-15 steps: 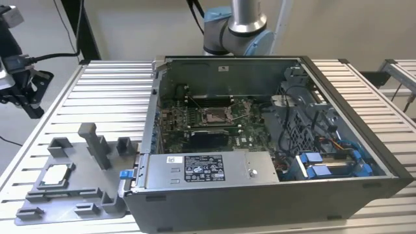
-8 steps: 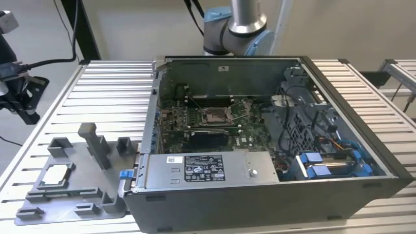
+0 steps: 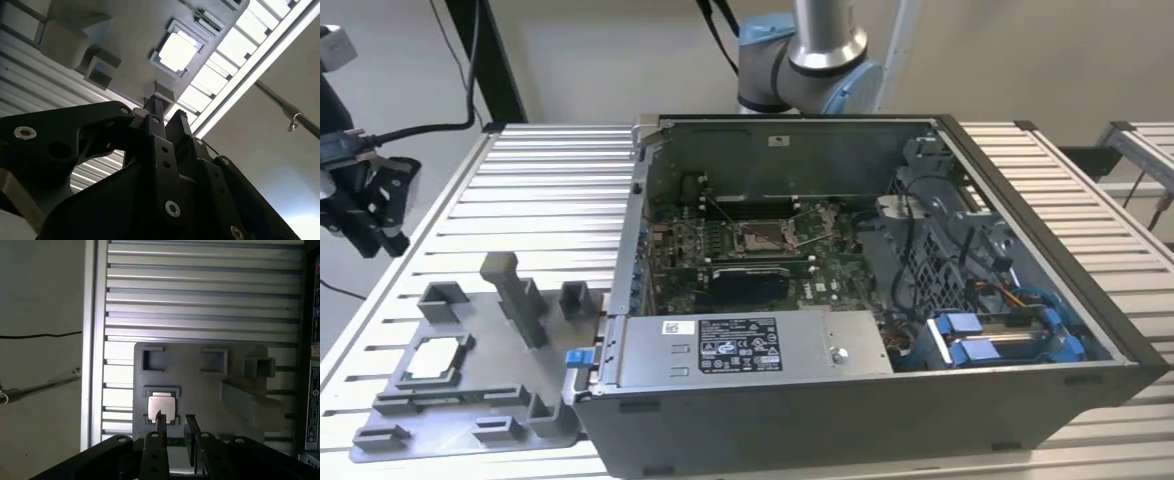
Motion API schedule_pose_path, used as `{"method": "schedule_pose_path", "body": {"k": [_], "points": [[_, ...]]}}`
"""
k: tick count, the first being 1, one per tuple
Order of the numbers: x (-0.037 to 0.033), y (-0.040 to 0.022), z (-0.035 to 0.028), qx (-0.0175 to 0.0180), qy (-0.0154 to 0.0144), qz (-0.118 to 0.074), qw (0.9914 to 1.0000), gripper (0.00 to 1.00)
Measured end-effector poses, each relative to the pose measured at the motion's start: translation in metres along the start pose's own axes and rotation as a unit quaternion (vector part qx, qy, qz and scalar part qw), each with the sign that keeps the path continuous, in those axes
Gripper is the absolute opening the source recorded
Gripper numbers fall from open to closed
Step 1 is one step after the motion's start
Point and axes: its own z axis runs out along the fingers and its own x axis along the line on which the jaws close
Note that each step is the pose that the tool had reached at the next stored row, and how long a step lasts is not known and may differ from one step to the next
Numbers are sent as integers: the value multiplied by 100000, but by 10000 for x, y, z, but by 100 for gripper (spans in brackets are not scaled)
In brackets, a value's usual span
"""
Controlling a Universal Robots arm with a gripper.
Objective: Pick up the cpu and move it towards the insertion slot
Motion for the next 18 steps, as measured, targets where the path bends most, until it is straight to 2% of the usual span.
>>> {"method": "schedule_pose_path", "body": {"k": [9,11,18], "points": [[7,1,2,28,1,-2,100000,0],[10,3,30,128,-4,1,100000,0],[66,1,157,148,-9,-2,100000,0]]}}
